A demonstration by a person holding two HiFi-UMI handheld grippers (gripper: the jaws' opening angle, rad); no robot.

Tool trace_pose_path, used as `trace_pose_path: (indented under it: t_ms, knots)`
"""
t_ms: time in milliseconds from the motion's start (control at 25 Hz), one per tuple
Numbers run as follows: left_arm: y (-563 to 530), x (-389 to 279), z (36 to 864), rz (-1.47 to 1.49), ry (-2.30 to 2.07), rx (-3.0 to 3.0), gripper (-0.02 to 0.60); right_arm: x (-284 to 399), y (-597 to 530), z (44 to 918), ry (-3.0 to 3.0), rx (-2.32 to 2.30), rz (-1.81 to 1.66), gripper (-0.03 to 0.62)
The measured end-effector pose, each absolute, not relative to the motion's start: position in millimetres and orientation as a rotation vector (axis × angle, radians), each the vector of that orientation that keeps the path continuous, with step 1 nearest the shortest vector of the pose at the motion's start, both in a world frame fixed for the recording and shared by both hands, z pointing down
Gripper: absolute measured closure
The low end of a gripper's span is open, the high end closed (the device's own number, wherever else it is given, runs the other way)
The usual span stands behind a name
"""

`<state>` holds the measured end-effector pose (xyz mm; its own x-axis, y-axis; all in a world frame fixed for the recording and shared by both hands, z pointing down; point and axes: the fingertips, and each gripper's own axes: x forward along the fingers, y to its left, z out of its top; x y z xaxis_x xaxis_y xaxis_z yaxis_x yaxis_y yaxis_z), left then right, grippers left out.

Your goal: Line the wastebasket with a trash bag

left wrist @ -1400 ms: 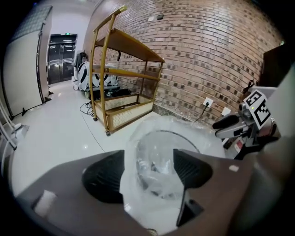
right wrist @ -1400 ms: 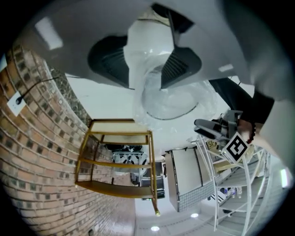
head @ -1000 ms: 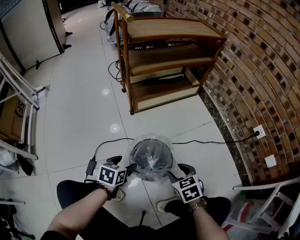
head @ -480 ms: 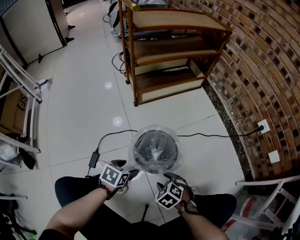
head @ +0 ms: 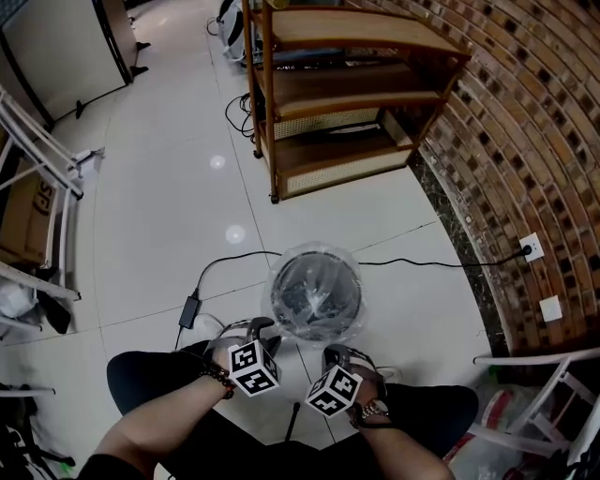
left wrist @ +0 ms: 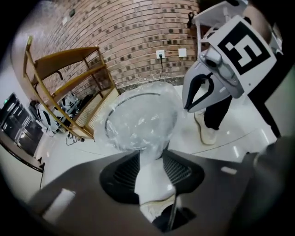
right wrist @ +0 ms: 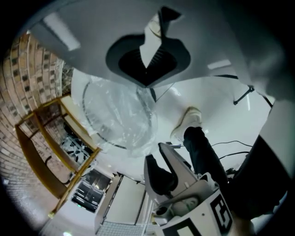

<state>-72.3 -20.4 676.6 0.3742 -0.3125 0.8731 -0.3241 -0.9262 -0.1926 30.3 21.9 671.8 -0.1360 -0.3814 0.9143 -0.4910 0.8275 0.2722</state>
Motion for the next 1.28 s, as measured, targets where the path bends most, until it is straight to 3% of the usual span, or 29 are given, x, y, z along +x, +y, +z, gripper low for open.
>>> trace_pose_path:
  t_ms: [120, 440, 520, 640, 720, 760, 1080, 1280]
  knots:
    - [-16.1, -74.9, 677.7, 1.666, -0.571, 2.594, 0.561, 27.0, 29.3, 667.9, -1.768, 0.653, 0.121, 0.592]
    - [3.7, -86.7, 670.0, 1.662, -0.502, 2.559, 0.574, 21.3, 46.5, 647.8, -1.822, 0.598, 0.146, 0.592]
    - [5.5, -90.5, 671.7, 1.672, -0.498, 2.532, 0.542, 18.2, 51.1, 649.1, -1.830, 0.579, 0.146, 0.592]
    - [4.4, -95.7, 679.7, 1.684, -0.500, 2.461, 0.331, 14.2, 56.7, 662.1, -1.828, 0.539, 0.168, 0.571]
    - [4.2, -97.6, 683.2, 1.685, -0.496, 2.429, 0.274, 12.7, 62.7, 672.9, -1.817, 0.500, 0.208, 0.446]
    - [4.5, -98.0, 683.7, 1.679, -0.493, 2.419, 0.250, 12.1, 65.7, 675.5, -1.814, 0.485, 0.224, 0.417]
    - [-14.5, -89.1, 653.1, 1.401, -0.557, 2.396, 0.219, 29.3, 37.3, 628.8, -1.905, 0.637, 0.299, 0.401]
    - [-71.1, -88.3, 612.9, 1.040, -0.752, 2.293, 0.221, 76.9, -24.6, 606.3, -1.963, 1.028, 0.652, 0.401]
